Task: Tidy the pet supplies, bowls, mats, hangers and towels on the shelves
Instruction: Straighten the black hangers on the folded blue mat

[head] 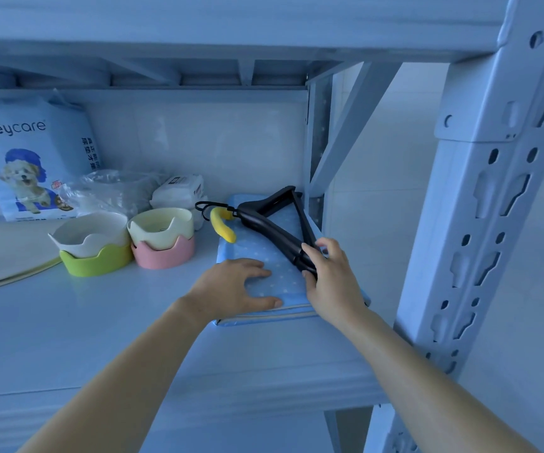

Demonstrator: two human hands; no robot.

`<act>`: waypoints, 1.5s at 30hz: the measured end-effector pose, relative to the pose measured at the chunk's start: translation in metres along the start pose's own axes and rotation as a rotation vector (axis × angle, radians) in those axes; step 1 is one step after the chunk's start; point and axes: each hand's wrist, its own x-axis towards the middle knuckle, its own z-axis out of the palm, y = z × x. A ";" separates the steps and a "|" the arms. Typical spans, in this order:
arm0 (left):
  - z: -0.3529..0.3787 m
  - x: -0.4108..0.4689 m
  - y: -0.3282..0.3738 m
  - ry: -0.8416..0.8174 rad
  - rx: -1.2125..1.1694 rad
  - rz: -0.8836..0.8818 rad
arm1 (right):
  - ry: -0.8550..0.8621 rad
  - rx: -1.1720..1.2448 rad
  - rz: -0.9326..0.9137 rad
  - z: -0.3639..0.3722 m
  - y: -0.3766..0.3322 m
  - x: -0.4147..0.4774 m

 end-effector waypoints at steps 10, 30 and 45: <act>0.012 0.006 -0.013 0.211 -0.094 0.079 | -0.049 -0.025 0.001 0.011 0.003 -0.003; 0.012 -0.001 -0.017 0.209 -0.118 0.117 | -0.094 -0.020 0.133 0.011 0.008 -0.004; 0.004 -0.015 -0.027 0.206 -0.198 0.047 | 0.031 0.171 0.081 0.011 -0.005 0.007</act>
